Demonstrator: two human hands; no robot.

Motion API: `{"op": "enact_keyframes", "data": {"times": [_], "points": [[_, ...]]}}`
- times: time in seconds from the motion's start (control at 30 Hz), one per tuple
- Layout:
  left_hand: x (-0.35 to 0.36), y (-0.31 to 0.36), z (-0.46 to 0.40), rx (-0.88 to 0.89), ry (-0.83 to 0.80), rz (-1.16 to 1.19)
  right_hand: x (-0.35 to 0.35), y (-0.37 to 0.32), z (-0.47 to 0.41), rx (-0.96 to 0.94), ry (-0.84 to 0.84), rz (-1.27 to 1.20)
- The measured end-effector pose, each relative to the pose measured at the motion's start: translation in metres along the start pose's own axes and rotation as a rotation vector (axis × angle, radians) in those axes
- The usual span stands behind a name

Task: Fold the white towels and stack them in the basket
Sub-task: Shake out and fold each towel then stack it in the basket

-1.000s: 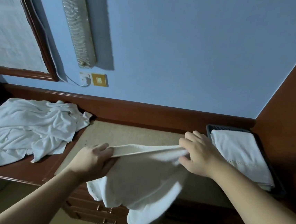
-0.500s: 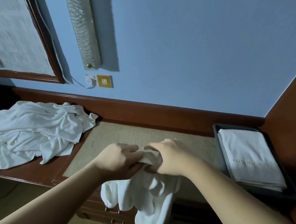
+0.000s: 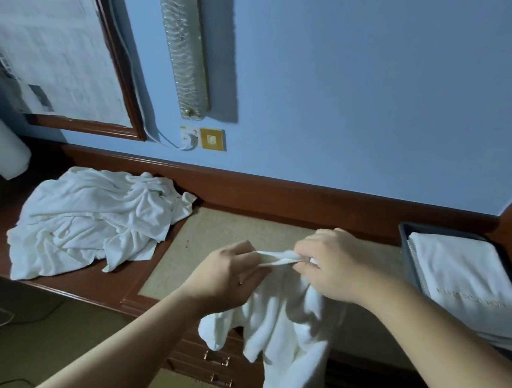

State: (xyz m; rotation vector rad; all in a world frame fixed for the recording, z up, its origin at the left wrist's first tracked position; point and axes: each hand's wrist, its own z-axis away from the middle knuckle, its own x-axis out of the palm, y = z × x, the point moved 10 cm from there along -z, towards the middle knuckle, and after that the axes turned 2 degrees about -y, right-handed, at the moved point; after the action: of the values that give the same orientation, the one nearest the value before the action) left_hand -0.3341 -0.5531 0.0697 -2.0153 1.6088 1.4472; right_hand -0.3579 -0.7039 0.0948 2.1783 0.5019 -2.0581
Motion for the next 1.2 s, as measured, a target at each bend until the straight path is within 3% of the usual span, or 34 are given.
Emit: {"op": "enact_keyframes", "data": {"times": [0.2, 0.53, 0.7, 0.8, 1.07, 1.2], "points": [[0.022, -0.039, 0.03, -0.125, -0.047, 0.015, -0.017, -0.012, -0.002, -0.03, 0.013, 0.067], [0.029, -0.042, 0.054, -0.143, 0.101, -0.006, -0.025, -0.015, 0.0, 0.002, -0.003, 0.063], [0.034, -0.017, 0.064, 0.013, 0.145, -0.301, -0.018, -0.011, 0.003, 0.094, -0.044, 0.022], [0.036, -0.004, 0.07, 0.08, 0.196, -0.357, -0.018, -0.008, 0.004, 0.158, -0.081, 0.005], [0.044, -0.013, 0.075, 0.059, 0.184, -0.241, -0.019, -0.007, 0.001, 0.257, -0.174, 0.002], [0.036, -0.03, 0.077, -0.066, 0.207, -0.13, -0.014, -0.005, -0.003, 0.28, -0.195, -0.024]]}}
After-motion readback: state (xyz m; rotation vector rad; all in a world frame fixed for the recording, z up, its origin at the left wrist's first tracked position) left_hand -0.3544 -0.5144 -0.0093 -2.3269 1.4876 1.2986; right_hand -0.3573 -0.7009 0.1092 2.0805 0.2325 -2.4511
